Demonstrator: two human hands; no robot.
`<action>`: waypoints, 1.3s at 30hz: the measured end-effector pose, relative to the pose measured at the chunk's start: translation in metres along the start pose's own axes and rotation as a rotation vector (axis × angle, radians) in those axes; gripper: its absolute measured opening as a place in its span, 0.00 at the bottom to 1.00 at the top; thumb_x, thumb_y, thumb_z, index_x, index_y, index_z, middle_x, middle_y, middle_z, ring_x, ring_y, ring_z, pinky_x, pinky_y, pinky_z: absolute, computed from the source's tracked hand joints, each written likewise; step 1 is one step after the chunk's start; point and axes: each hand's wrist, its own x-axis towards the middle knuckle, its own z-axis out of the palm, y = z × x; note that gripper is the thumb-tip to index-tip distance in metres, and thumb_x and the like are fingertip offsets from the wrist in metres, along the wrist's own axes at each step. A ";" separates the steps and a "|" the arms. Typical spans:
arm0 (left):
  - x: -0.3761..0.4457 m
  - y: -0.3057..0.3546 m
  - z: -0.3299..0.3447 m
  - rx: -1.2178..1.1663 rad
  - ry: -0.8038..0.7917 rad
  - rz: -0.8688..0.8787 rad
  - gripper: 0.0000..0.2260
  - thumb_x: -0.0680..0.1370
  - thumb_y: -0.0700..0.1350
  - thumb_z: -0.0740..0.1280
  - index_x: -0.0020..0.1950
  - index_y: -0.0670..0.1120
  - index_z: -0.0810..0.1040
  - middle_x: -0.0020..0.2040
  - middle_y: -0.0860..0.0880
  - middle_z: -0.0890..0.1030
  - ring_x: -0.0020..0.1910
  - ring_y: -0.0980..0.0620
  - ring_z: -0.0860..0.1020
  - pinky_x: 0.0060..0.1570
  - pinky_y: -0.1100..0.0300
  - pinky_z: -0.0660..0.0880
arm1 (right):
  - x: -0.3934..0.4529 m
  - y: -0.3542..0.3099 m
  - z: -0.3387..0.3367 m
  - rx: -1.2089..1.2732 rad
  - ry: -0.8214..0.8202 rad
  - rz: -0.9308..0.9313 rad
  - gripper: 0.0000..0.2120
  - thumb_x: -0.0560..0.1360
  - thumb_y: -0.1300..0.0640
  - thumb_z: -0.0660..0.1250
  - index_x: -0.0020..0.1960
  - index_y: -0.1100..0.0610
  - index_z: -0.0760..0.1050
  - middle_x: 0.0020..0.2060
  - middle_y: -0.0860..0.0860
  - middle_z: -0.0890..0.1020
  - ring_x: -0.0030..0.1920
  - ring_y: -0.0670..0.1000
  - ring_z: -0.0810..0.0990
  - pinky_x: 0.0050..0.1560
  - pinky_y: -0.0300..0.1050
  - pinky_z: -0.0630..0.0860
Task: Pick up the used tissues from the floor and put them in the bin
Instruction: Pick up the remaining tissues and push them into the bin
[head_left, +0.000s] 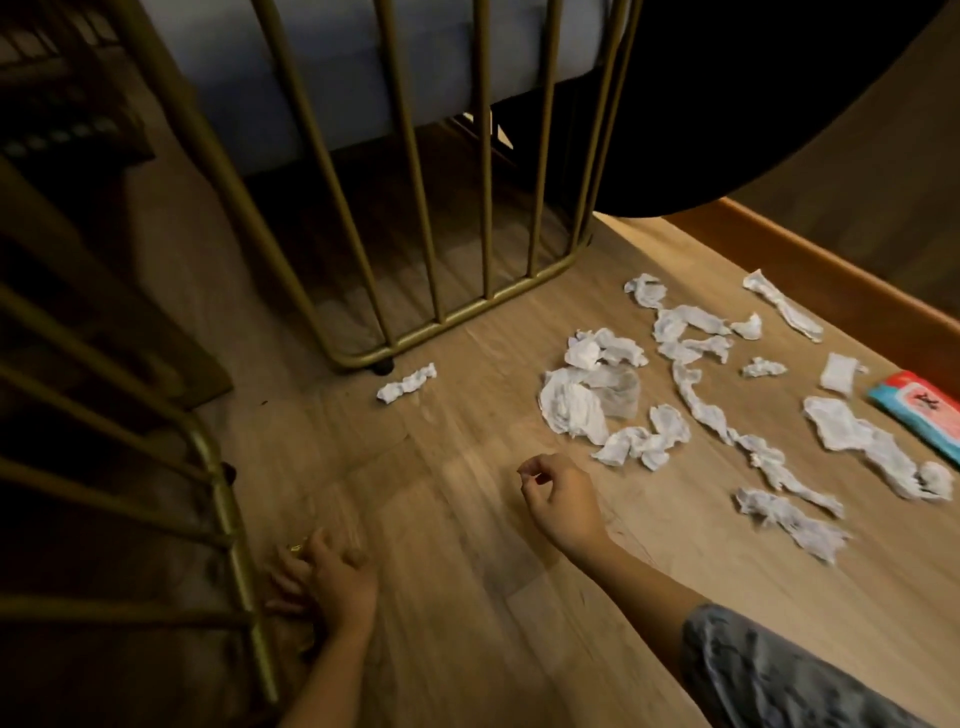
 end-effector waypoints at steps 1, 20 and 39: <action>-0.005 -0.002 0.000 -0.015 0.014 -0.023 0.19 0.71 0.43 0.66 0.61 0.40 0.76 0.72 0.32 0.62 0.72 0.29 0.55 0.70 0.35 0.47 | -0.001 0.003 0.002 -0.004 -0.003 -0.008 0.06 0.75 0.61 0.66 0.48 0.55 0.81 0.44 0.48 0.81 0.43 0.46 0.77 0.44 0.42 0.72; 0.051 0.196 0.056 -0.631 -0.188 0.299 0.19 0.80 0.54 0.61 0.36 0.42 0.76 0.36 0.46 0.79 0.34 0.53 0.75 0.40 0.59 0.71 | 0.053 0.056 -0.030 -0.342 0.390 0.316 0.20 0.75 0.44 0.67 0.64 0.50 0.74 0.75 0.56 0.63 0.77 0.61 0.47 0.69 0.71 0.35; -0.002 0.187 0.121 -0.441 -0.339 0.929 0.23 0.71 0.58 0.72 0.28 0.41 0.73 0.29 0.48 0.72 0.28 0.54 0.70 0.31 0.63 0.66 | -0.002 0.121 -0.075 -0.180 0.234 -0.060 0.06 0.73 0.60 0.59 0.42 0.56 0.74 0.42 0.49 0.72 0.43 0.49 0.70 0.43 0.42 0.68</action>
